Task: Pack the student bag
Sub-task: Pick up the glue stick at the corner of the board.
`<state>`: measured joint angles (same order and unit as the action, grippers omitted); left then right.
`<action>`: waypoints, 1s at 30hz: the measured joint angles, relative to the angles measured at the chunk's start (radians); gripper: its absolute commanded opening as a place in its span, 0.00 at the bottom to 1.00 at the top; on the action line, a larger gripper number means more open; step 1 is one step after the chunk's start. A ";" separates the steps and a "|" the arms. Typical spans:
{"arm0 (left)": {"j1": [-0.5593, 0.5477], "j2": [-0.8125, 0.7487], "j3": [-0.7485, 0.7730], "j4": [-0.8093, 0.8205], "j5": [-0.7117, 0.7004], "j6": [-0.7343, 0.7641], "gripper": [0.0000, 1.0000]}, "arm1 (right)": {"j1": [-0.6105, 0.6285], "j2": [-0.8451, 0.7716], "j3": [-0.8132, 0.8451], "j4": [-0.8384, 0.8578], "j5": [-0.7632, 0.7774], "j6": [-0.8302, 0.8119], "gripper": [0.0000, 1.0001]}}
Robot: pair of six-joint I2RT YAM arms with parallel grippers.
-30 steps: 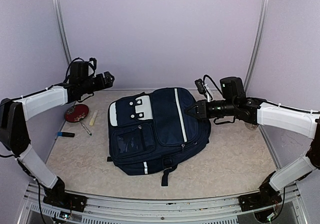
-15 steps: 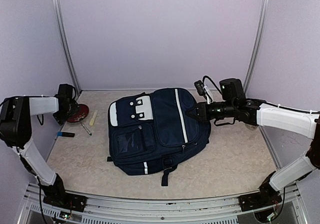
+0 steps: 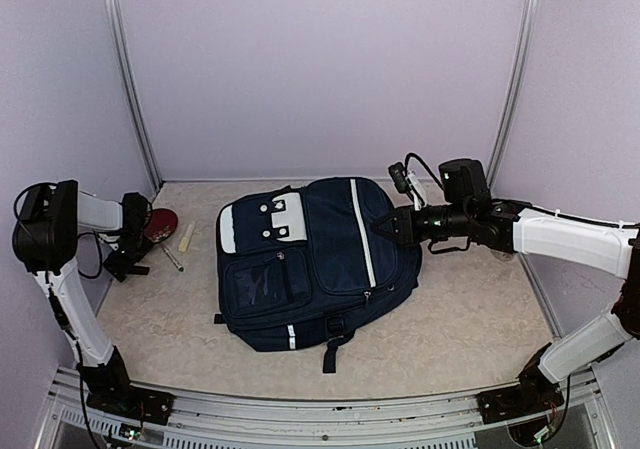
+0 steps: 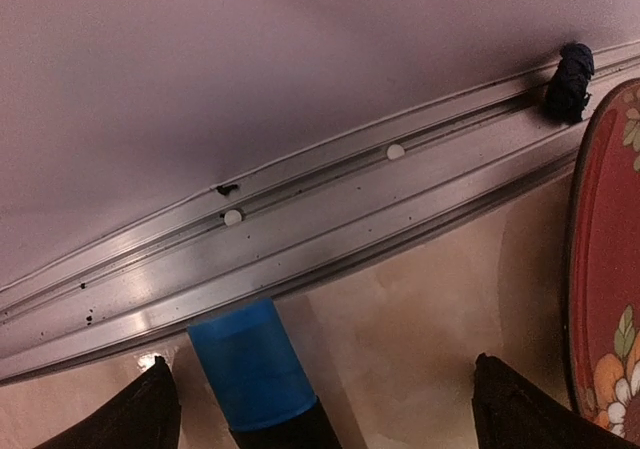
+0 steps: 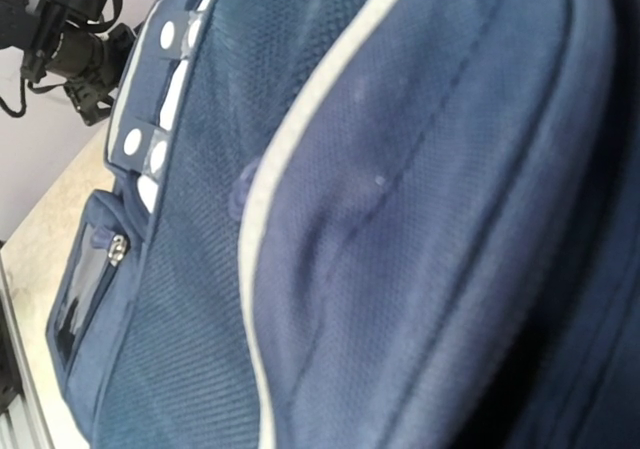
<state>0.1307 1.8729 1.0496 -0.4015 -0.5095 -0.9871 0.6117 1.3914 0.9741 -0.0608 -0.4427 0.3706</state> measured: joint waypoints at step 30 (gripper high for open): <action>-0.033 -0.135 -0.147 0.098 0.127 -0.045 0.00 | 0.000 -0.035 -0.003 -0.036 0.032 -0.015 0.00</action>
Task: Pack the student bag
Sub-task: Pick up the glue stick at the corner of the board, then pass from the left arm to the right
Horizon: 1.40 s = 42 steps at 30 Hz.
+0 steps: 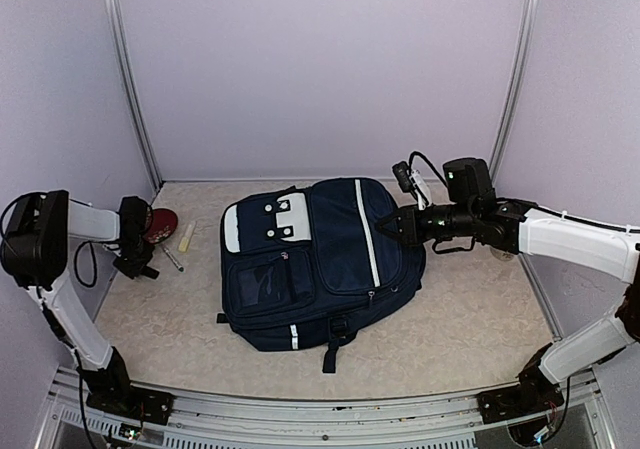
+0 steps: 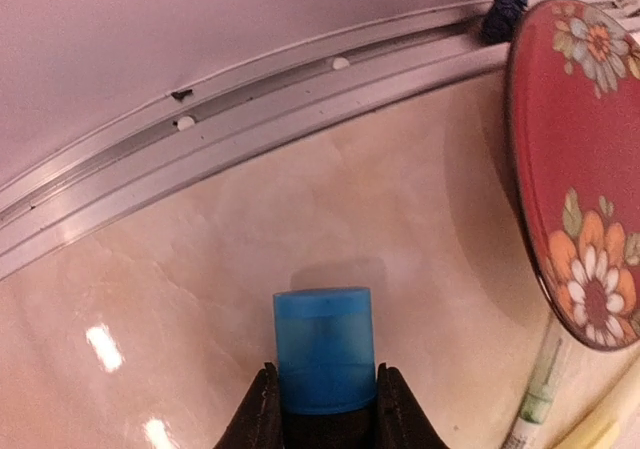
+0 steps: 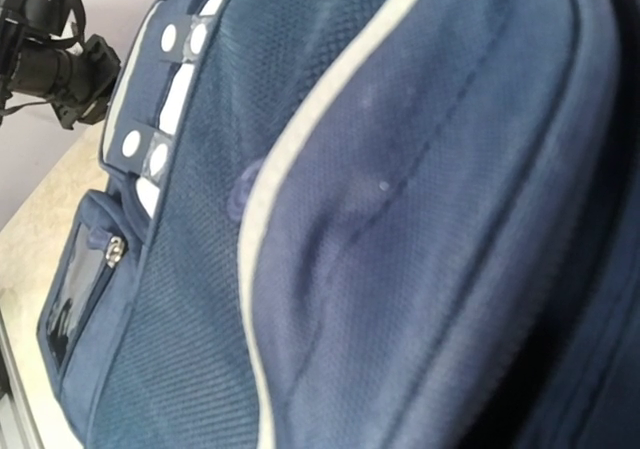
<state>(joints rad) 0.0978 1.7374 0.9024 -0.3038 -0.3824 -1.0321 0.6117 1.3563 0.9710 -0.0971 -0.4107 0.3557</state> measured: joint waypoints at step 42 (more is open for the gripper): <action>-1.431 0.029 0.208 1.295 -0.277 1.734 0.00 | 0.064 -0.146 0.023 0.492 -0.141 -0.004 0.67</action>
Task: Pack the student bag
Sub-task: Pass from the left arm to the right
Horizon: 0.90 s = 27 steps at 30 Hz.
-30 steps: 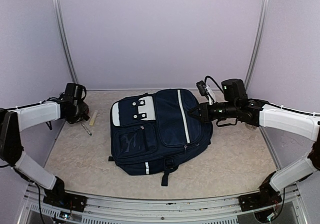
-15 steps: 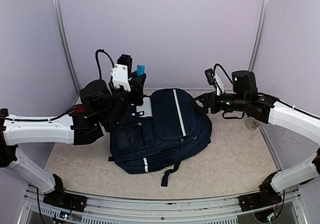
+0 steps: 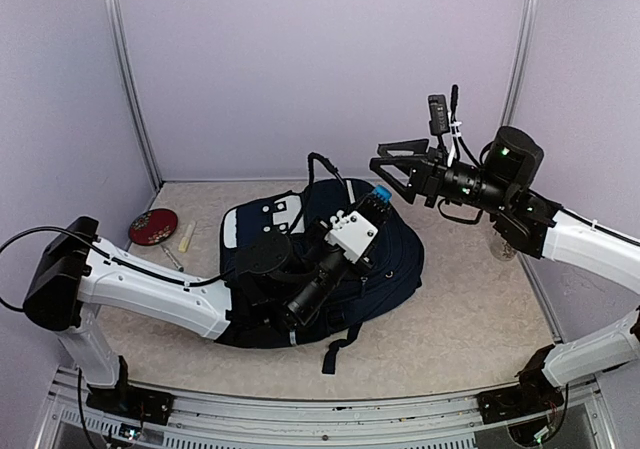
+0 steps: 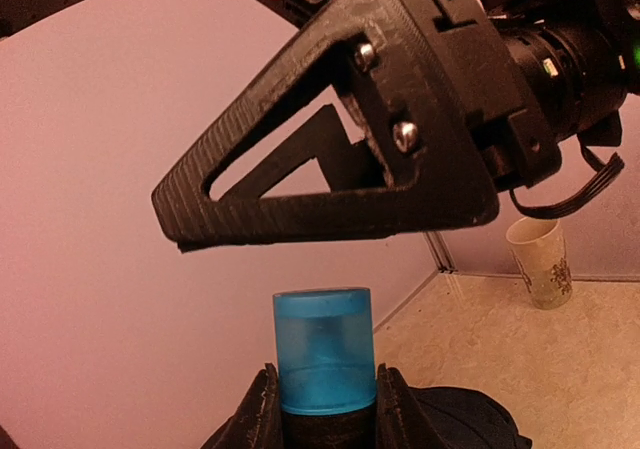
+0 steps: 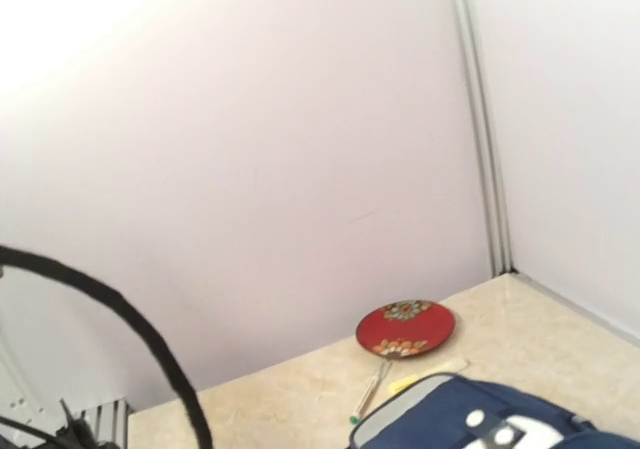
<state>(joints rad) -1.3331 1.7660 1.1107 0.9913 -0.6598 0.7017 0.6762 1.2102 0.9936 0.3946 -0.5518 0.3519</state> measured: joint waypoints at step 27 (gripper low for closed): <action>-0.009 0.041 0.027 0.040 -0.048 0.048 0.00 | -0.004 -0.012 -0.059 0.002 -0.129 -0.067 0.56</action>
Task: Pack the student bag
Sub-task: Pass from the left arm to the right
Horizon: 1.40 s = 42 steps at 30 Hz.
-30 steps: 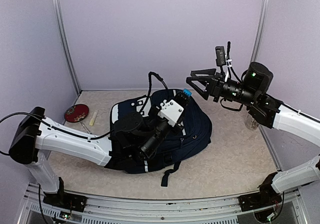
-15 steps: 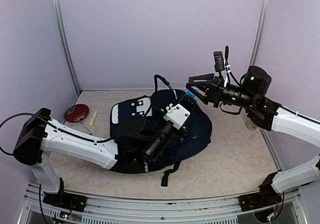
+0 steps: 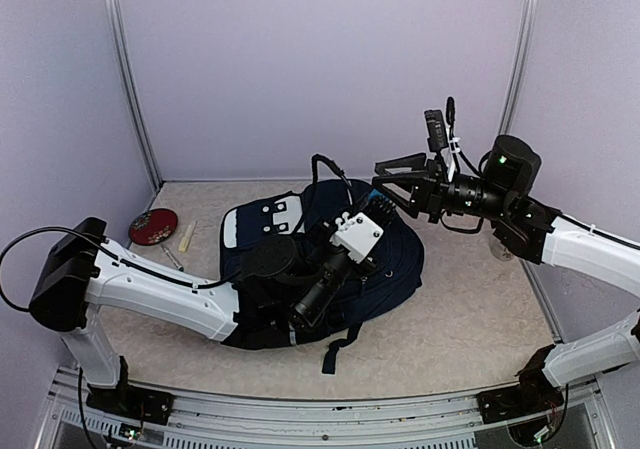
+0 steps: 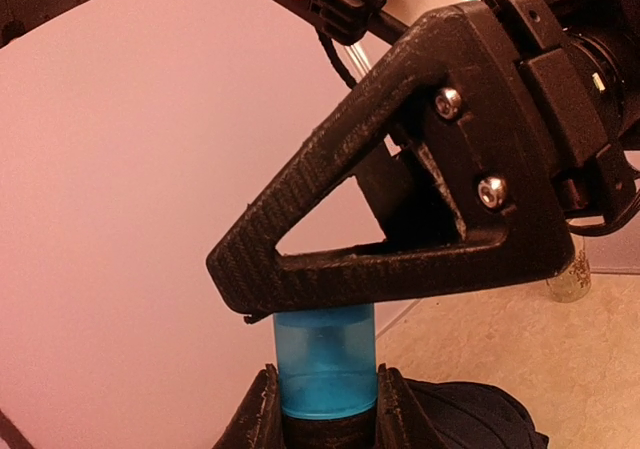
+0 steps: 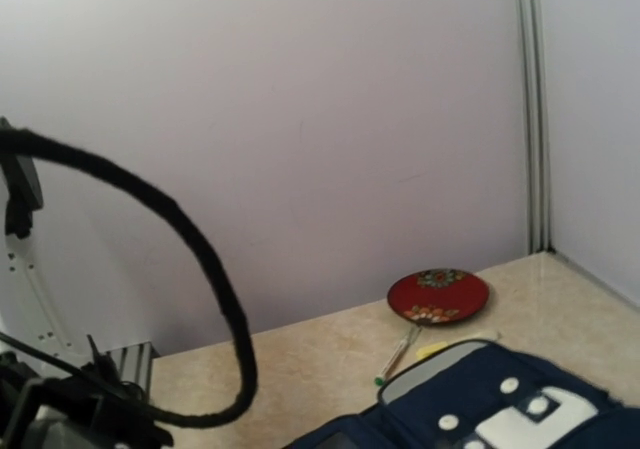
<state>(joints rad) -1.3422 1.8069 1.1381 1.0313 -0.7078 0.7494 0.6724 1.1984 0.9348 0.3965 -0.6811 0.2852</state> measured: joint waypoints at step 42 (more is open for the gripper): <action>0.027 0.000 -0.001 0.041 -0.037 -0.012 0.12 | 0.000 0.064 0.081 -0.146 -0.051 -0.036 0.00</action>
<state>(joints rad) -1.3151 1.8072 1.1374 1.0725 -0.7444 0.7376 0.6727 1.2621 1.0161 0.2508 -0.7326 0.2493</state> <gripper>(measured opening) 0.252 0.081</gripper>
